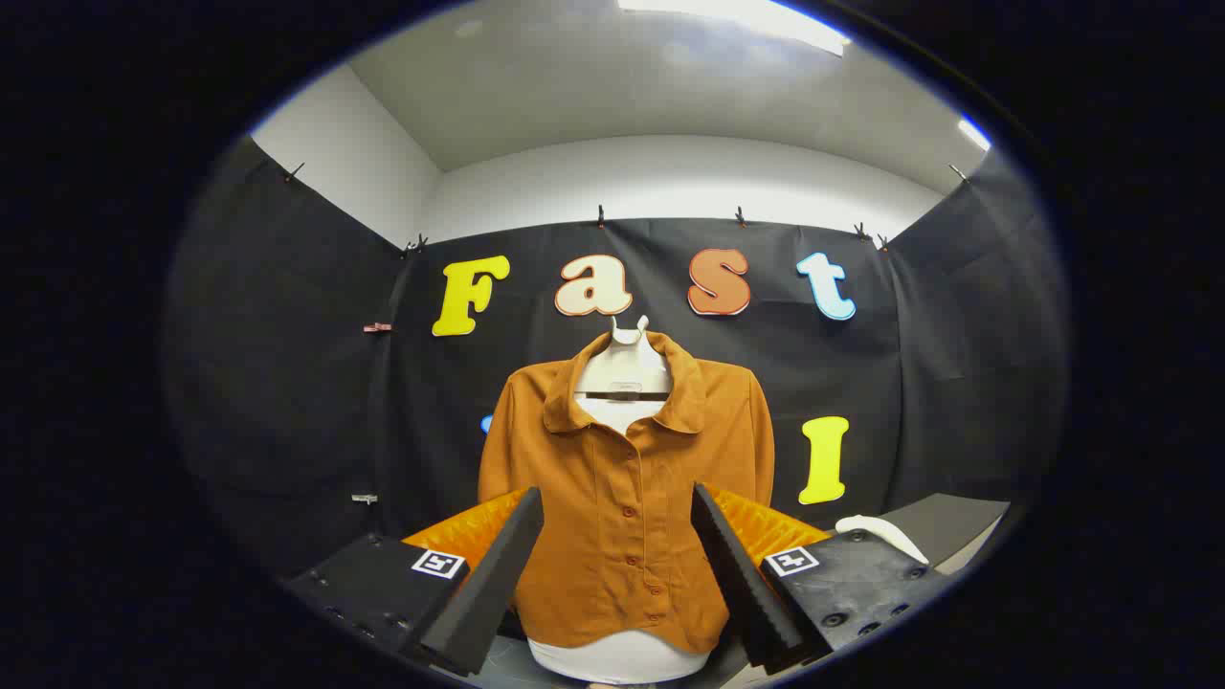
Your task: Iron the clothes twice with a garment steamer, once on the left side and once on the right side.
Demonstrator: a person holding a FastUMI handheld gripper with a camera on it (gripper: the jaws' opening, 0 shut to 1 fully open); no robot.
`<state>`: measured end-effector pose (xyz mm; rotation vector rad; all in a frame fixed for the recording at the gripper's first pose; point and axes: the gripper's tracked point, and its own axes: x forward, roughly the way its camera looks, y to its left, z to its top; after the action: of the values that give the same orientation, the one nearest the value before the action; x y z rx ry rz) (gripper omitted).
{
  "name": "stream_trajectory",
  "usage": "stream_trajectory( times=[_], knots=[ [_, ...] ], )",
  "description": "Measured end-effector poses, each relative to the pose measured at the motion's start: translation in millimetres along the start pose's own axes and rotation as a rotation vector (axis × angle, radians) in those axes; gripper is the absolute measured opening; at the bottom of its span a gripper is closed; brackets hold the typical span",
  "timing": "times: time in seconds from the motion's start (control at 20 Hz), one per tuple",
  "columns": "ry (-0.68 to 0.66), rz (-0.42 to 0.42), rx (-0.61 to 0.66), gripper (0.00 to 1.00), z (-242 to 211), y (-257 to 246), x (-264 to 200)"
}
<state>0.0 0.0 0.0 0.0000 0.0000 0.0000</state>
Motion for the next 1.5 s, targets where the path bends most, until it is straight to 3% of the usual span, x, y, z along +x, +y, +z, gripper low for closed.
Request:
stream_trajectory(
  times=[1.1, 1.5],
  knots=[
    [0.055, -0.071, -0.034, 0.98, -6, -5, -3],
    [0.060, -0.154, -0.043, 0.98, -8, -1, -4]
  ],
)
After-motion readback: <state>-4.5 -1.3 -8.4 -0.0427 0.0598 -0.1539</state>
